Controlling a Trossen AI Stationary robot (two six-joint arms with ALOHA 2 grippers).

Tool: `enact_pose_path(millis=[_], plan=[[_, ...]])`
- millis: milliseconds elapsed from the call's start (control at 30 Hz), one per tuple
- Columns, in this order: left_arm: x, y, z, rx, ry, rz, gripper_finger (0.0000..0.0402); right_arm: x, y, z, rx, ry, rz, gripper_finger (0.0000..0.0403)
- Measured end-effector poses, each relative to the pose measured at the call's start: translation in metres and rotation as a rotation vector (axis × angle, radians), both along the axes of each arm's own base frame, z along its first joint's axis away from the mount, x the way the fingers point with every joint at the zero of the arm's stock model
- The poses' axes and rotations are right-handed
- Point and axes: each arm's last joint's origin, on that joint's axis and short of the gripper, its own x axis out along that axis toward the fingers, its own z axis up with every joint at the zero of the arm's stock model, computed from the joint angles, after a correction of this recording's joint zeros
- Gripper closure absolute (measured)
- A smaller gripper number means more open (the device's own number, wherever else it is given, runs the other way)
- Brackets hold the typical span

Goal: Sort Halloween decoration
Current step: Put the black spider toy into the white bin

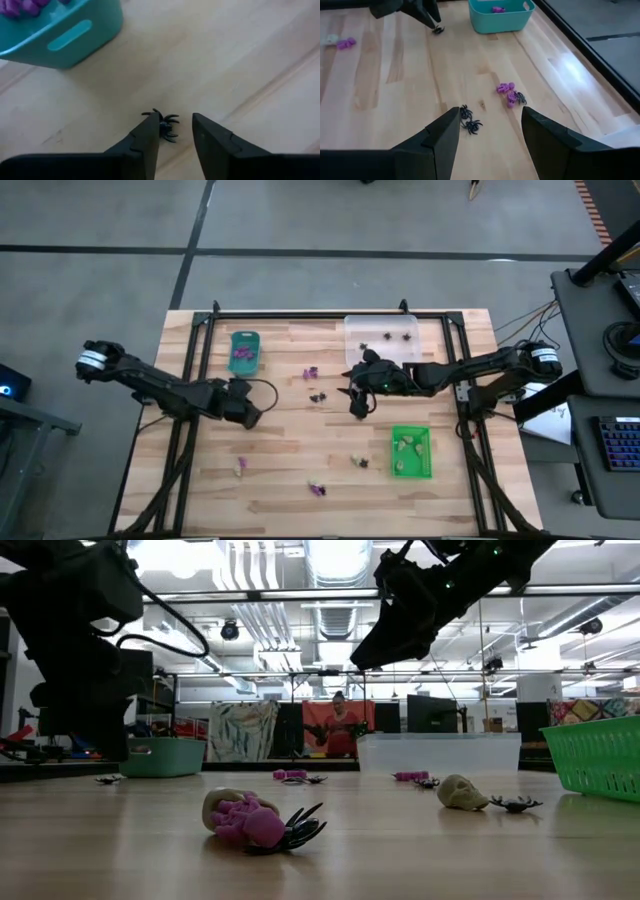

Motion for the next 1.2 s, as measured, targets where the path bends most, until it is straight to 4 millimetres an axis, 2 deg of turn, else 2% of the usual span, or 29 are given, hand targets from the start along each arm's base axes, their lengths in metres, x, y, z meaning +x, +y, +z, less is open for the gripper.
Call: enact_pose_path(millis=[233,467,733,833,1033,1200], plan=[[0.012,-0.003,-0.005,0.012,0.075,-0.004,0.0273,0.000,0.000,0.000,0.001,-0.003,-0.001,0.0200],[0.016,-0.004,-0.017,0.026,0.148,0.016,0.0269,0.000,0.000,0.000,0.001,-0.001,-0.001,0.0200],[0.030,-0.007,-0.007,0.030,0.175,0.022,0.0268,0.000,0.000,0.000,0.001,0.000,-0.001,0.0200],[0.031,-0.007,-0.004,0.047,0.246,0.035,0.0261,0.000,0.000,0.000,0.001,0.000,-0.001,0.0200],[0.034,-0.006,-0.011,0.047,0.307,0.045,0.0234,0.000,0.000,0.000,0.001,0.001,-0.001,0.0200],[0.036,-0.006,-0.018,0.058,0.344,0.047,0.0230,0.000,0.000,0.000,0.001,0.000,-0.001,0.0200]])
